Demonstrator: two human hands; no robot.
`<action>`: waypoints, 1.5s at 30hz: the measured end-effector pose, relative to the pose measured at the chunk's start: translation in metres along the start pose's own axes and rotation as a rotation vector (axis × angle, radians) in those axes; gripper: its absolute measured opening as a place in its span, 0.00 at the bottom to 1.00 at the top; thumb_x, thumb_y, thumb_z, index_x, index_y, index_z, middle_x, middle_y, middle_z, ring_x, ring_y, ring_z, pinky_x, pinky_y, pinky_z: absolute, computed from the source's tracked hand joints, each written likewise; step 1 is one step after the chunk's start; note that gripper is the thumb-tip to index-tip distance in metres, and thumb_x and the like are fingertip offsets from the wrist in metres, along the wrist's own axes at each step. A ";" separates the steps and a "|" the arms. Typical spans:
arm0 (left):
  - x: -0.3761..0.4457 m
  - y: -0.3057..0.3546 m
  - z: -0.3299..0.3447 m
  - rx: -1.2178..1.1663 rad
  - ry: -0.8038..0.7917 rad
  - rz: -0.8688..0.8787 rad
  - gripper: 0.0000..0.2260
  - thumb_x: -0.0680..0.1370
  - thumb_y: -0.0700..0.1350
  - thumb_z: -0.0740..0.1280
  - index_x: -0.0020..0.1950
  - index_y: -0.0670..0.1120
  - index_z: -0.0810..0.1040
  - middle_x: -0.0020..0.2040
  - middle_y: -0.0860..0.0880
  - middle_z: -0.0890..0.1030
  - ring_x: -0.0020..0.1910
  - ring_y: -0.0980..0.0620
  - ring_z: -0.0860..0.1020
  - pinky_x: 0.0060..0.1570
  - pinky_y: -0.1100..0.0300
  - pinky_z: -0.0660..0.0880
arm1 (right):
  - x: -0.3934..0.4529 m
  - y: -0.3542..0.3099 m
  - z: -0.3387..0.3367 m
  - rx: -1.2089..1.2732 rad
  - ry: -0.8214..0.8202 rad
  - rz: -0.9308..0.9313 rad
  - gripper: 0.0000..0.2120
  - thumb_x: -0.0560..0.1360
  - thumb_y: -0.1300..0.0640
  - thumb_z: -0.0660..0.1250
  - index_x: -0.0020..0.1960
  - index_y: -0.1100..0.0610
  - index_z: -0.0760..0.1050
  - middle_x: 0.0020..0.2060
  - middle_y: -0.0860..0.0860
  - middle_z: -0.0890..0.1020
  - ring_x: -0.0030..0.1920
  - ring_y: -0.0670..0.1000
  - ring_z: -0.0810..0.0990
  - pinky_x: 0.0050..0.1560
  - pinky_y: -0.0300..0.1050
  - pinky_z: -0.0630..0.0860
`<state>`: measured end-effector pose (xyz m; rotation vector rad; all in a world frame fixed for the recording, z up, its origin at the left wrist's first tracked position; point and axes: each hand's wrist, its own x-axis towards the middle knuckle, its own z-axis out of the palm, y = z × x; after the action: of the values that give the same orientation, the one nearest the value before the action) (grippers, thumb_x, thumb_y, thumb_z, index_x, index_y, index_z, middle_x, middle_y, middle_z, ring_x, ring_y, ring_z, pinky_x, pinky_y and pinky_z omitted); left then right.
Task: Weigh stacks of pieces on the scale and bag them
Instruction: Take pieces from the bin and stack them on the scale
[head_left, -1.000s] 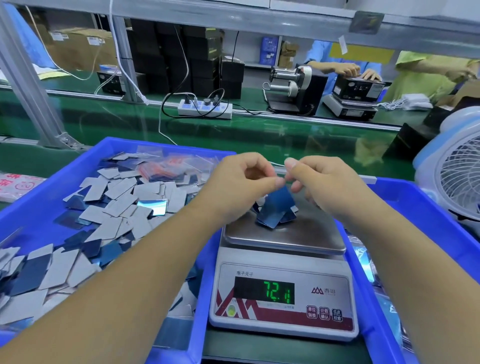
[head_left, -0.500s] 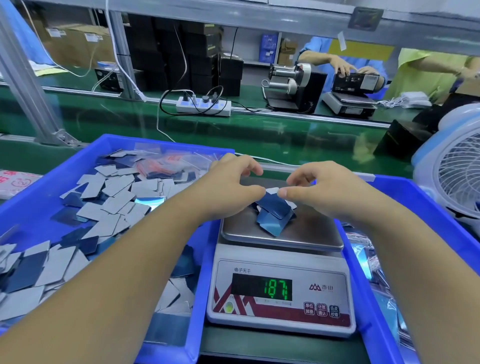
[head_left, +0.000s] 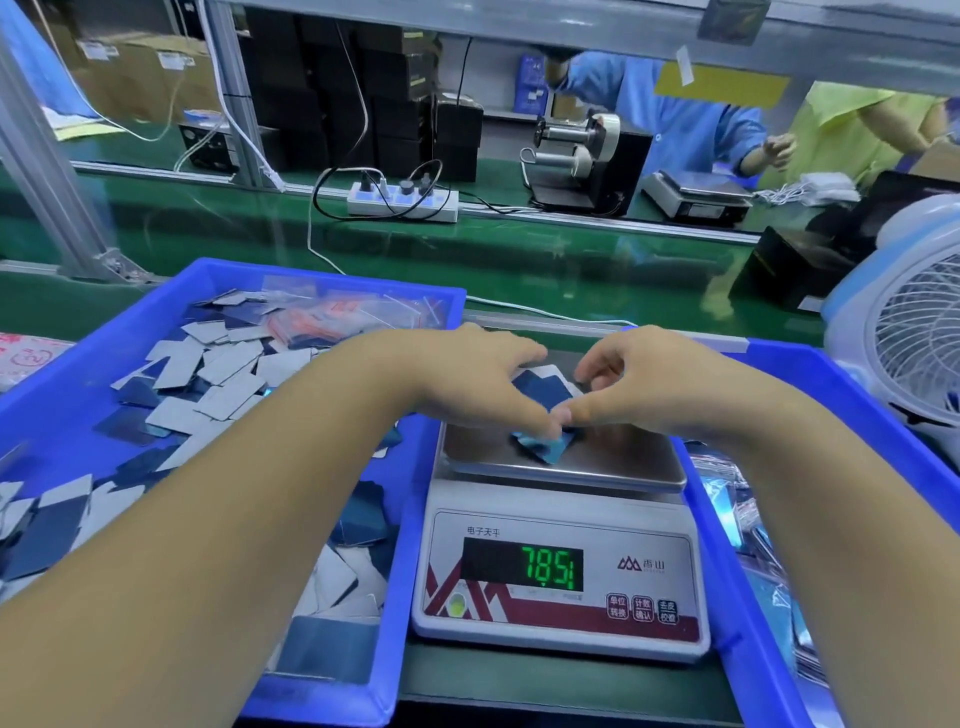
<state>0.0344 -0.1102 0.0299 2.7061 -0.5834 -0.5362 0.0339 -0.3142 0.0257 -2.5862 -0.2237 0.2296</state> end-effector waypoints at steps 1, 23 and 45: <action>0.000 0.002 0.000 0.076 -0.002 0.014 0.39 0.68 0.69 0.69 0.75 0.56 0.64 0.69 0.56 0.70 0.69 0.51 0.65 0.68 0.50 0.68 | 0.000 -0.001 0.001 -0.006 -0.005 -0.006 0.29 0.50 0.30 0.76 0.43 0.47 0.80 0.34 0.41 0.81 0.37 0.43 0.79 0.40 0.43 0.76; 0.012 0.012 -0.020 0.014 0.083 0.122 0.15 0.69 0.56 0.77 0.44 0.59 0.71 0.40 0.59 0.76 0.38 0.62 0.75 0.33 0.62 0.68 | -0.002 -0.006 -0.001 0.206 0.096 -0.187 0.23 0.62 0.53 0.81 0.52 0.43 0.76 0.35 0.44 0.74 0.28 0.41 0.69 0.34 0.36 0.69; 0.009 0.001 0.029 -0.403 0.319 0.268 0.25 0.76 0.39 0.64 0.64 0.64 0.62 0.59 0.61 0.77 0.56 0.63 0.75 0.58 0.58 0.73 | 0.006 0.001 0.012 0.051 0.158 -0.247 0.25 0.61 0.45 0.79 0.54 0.38 0.73 0.45 0.36 0.81 0.46 0.37 0.78 0.46 0.36 0.76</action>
<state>0.0295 -0.1217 0.0018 2.2240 -0.6538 -0.1279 0.0371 -0.3081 0.0146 -2.4811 -0.4687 -0.0575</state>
